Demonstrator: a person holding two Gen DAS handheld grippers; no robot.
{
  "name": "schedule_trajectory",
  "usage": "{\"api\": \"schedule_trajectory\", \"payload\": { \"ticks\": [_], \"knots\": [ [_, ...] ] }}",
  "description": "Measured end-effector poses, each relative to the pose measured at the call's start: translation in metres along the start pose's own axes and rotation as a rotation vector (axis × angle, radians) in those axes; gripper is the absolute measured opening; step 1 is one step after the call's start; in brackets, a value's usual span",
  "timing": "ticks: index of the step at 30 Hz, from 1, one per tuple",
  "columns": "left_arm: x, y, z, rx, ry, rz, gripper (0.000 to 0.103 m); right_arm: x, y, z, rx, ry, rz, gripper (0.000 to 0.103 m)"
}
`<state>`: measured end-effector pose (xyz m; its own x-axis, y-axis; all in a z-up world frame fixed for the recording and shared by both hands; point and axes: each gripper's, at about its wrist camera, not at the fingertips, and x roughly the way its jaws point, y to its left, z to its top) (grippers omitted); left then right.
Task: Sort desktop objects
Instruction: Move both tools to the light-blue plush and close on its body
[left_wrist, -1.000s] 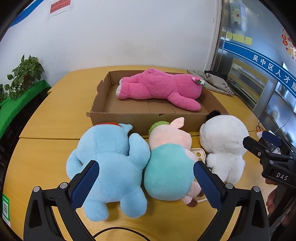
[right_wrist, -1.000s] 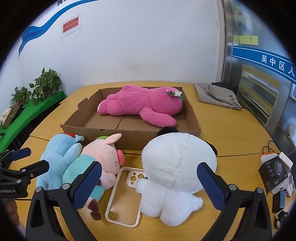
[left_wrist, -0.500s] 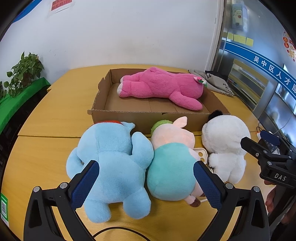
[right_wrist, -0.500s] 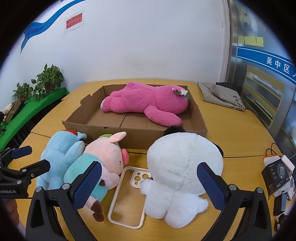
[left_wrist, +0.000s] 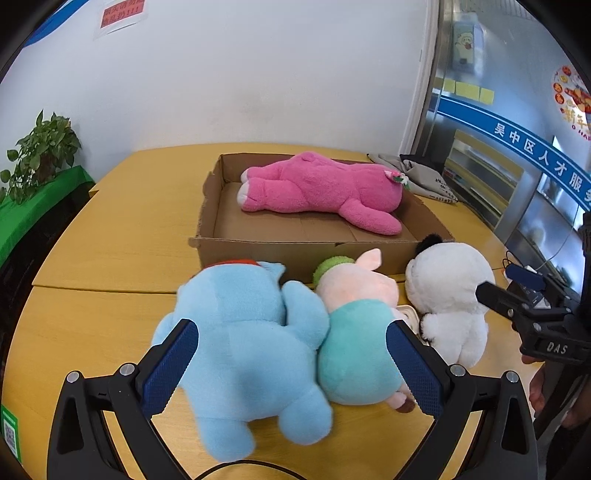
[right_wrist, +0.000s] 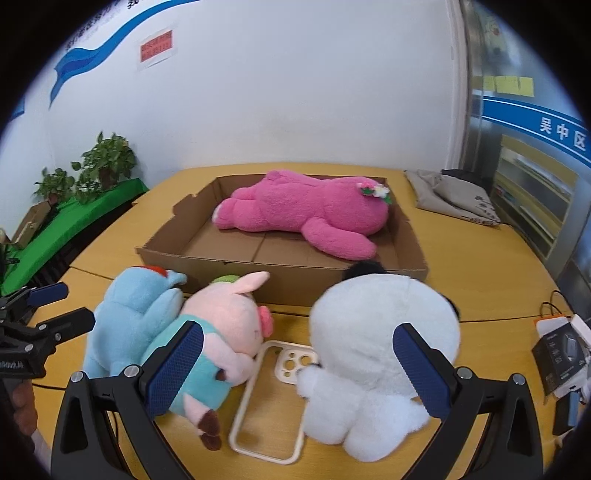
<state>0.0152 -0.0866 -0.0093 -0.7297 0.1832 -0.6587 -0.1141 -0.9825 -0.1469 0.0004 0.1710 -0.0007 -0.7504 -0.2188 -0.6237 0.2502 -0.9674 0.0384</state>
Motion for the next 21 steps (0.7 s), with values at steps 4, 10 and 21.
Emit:
{"api": "schedule_trajectory", "payload": {
  "ticks": [4, 10, 21],
  "knots": [
    [0.001, 0.030, -0.002, -0.040, 0.019, -0.039, 0.103, 0.009, 0.031, 0.000, -0.073, 0.030, 0.121, 0.103],
    [0.032, 0.085, -0.005, -0.112, 0.089, -0.101, 0.103, 0.046, 0.088, 0.011, -0.169, 0.106, 0.264, 0.102],
    [0.098, 0.165, -0.038, -0.360, 0.254, -0.132, 0.096, 0.151, 0.141, 0.015, -0.307, 0.293, 0.154, 0.086]
  ]
}}
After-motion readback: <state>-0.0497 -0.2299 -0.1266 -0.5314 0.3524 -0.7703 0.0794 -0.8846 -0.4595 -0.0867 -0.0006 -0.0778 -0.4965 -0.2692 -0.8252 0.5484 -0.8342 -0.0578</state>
